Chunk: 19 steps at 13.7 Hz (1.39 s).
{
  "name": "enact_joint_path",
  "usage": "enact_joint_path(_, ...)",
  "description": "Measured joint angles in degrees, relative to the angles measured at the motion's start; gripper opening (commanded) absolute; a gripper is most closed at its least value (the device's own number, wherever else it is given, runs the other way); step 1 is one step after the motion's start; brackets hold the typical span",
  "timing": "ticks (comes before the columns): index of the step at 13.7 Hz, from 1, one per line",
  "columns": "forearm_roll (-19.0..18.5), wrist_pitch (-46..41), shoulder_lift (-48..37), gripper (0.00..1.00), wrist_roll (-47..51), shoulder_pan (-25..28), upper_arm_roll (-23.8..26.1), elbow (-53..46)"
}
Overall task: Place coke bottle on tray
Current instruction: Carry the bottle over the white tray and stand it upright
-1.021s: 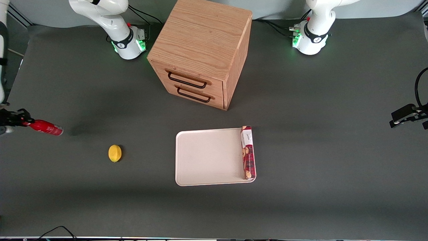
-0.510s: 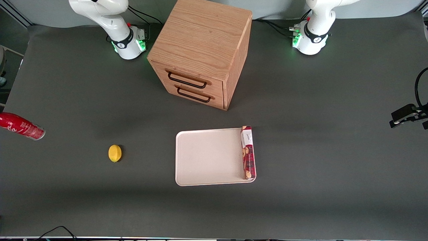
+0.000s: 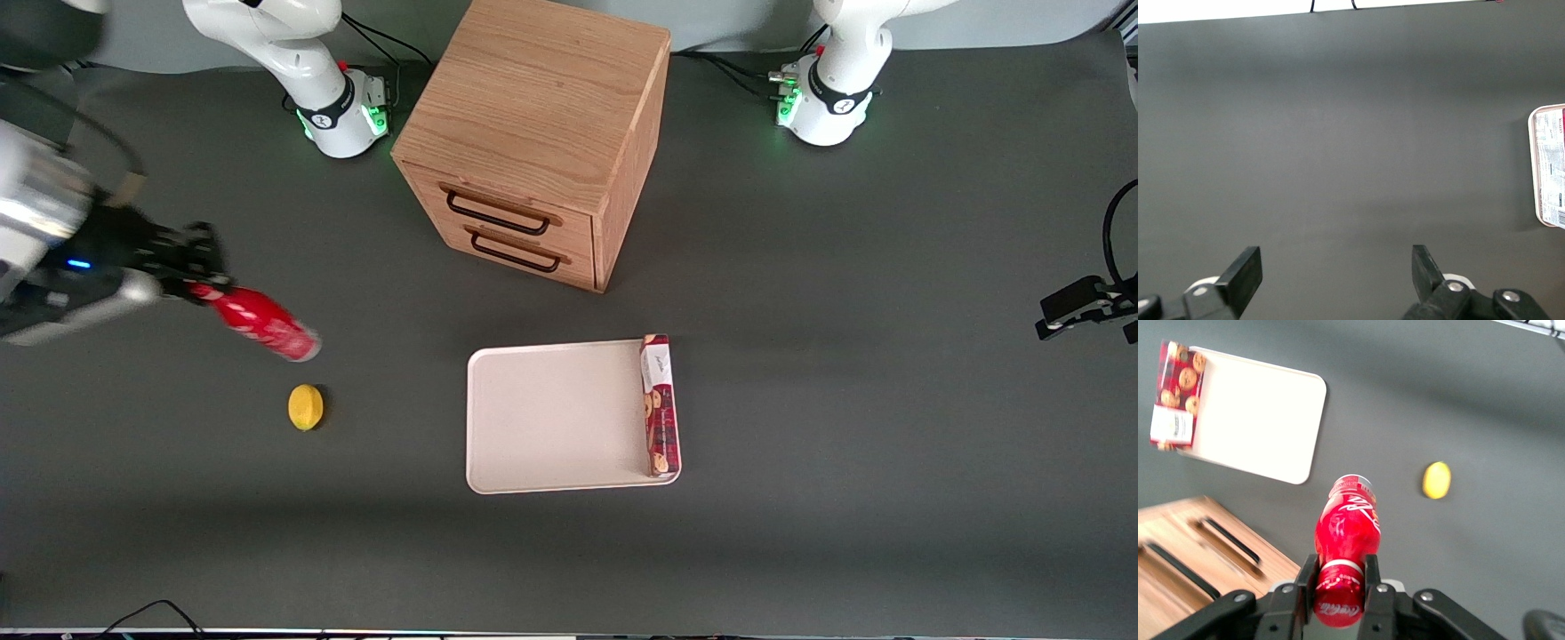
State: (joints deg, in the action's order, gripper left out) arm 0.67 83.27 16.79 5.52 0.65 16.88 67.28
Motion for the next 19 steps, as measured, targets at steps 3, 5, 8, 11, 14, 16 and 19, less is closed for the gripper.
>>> enact_joint_path(3, -9.30, 5.50, 7.52, 0.04, 24.21, 0.57, 13.11, 1.23)
enact_joint_path(5, -14.58, 10.31, 12.44, 0.04, 33.88, 1.64, 17.93, 3.27)
enact_joint_path(8, -16.27, 19.81, 17.21, 0.05, 42.38, 2.29, 18.84, 8.74)
enact_joint_path(11, -21.02, 25.94, 21.23, 0.06, 48.84, 2.17, 18.79, 13.28)
enact_joint_path(14, -23.00, 29.66, 24.00, 0.74, 52.43, 2.14, 18.82, 14.48)
enact_joint_path(16, -23.05, 29.79, 23.91, 1.00, 52.71, 2.07, 18.93, 14.28)
enact_joint_path(19, -23.12, 29.11, 22.70, 1.00, 52.75, 1.93, 19.30, 13.41)
